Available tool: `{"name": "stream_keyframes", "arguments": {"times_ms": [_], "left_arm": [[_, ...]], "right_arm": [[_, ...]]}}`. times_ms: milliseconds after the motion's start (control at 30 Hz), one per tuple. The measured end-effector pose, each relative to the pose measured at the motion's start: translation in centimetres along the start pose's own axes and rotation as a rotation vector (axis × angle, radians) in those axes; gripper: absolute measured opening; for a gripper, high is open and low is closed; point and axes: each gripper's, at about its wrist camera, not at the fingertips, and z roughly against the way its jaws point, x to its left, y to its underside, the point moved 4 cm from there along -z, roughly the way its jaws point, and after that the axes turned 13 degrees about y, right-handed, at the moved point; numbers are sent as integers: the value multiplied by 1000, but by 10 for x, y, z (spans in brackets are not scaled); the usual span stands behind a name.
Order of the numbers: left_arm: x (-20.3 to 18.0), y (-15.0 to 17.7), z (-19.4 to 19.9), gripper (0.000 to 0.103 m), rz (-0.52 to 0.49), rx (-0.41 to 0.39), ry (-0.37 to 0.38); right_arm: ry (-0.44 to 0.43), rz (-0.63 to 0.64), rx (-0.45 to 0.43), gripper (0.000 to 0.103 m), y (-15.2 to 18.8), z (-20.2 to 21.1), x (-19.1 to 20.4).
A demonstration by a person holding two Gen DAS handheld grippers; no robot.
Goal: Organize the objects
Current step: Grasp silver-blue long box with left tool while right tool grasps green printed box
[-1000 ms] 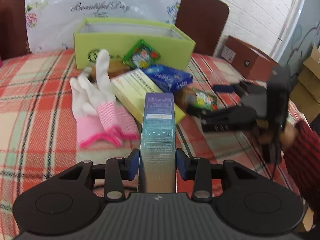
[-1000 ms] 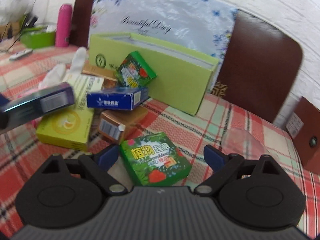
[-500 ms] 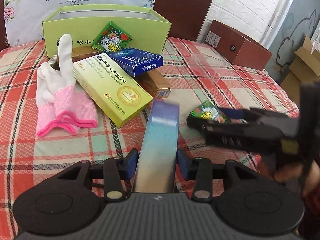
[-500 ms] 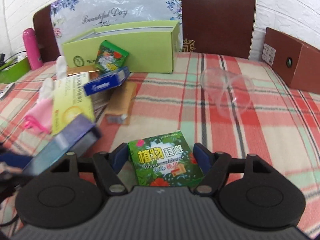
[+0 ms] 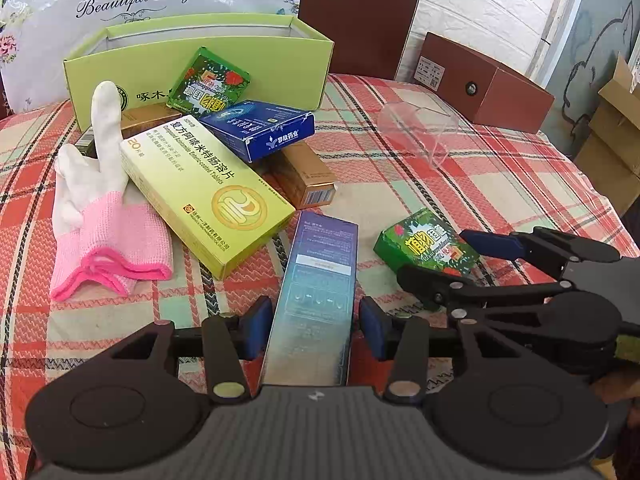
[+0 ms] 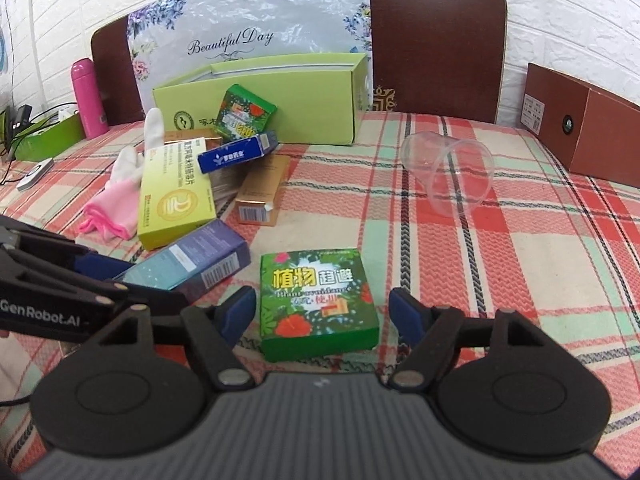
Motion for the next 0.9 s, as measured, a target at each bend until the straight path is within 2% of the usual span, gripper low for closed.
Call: {"name": "stream_keyframes", "arguments": {"times_ms": [167,200,500,700,900], "left_arm": [[-4,-5,-6,49,-12,14,7],[-4,-5,-7,45,-15,14,7],[-4,-10,10,43,-6,-13,55],[-7,-31,36,42,-12,-91,105],[8,-65,60,41,7,-193,83]], "right_arm": [[-3,-6,9,64,3,-4,1],[-4,-4,7,64,3,-4,2],[-23,-35,-22,63,-6,6,-2],[-51,-70,-85,63,-34,15,-7],[-60,-111,-158,63,-70,13,-14]]}}
